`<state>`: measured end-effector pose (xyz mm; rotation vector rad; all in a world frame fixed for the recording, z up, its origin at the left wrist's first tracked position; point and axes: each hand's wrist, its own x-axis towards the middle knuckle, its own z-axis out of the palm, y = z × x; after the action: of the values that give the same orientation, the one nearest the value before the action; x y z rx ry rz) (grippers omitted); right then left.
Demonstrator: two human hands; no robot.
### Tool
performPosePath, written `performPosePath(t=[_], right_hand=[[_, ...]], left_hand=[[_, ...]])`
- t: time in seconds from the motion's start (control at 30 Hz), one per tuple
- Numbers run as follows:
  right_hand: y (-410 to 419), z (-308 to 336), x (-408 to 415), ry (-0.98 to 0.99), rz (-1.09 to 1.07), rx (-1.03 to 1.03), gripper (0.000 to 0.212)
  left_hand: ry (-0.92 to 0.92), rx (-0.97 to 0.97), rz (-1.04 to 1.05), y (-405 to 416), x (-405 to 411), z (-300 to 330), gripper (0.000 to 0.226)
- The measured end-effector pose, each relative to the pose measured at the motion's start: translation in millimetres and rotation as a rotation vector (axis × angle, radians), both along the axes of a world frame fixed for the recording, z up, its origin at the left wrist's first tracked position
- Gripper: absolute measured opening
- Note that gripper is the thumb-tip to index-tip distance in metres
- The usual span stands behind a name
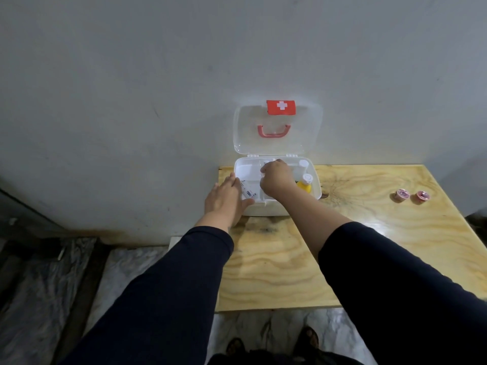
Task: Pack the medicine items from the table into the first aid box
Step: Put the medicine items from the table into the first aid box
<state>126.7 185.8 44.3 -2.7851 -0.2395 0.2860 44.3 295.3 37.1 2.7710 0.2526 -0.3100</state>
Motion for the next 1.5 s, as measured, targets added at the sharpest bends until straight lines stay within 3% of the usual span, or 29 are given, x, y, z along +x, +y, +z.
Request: performPosePath(t=[0.13, 0.3, 0.6, 1.07, 1.37, 1.5], right_hand=[[-7.1, 8.9, -1.4, 0.003, 0.016, 0.07, 0.041], [-35.7, 32.0, -0.5, -0.059, -0.017, 0.181, 0.036], [-152.9, 41.3, 2.7, -0.035, -0.223, 0.08, 0.032], [-352.0, -12.6, 46.5, 0.125, -0.451, 0.059, 0.031], [-397.1, -59.5, 90.7, 0.214, -0.429, -0.016, 0.076], [-393.0, -71.5, 100.2, 0.208, -0.398, -0.029, 0.061]], left_hand=[[0.015, 0.063, -0.035, -0.8, 3.9, 7.7, 0.064], [-0.007, 0.167, -0.09, -8.9, 24.6, 30.1, 0.041], [-0.075, 0.093, -0.283, -101.9, 71.0, 56.6, 0.036], [0.029, 0.104, -0.485, -295.0, 142.8, 9.3, 0.044], [0.146, 0.131, -0.454, -344.1, 184.2, -26.5, 0.043], [0.16, 0.139, -0.421, -342.0, 188.7, -33.5, 0.042]])
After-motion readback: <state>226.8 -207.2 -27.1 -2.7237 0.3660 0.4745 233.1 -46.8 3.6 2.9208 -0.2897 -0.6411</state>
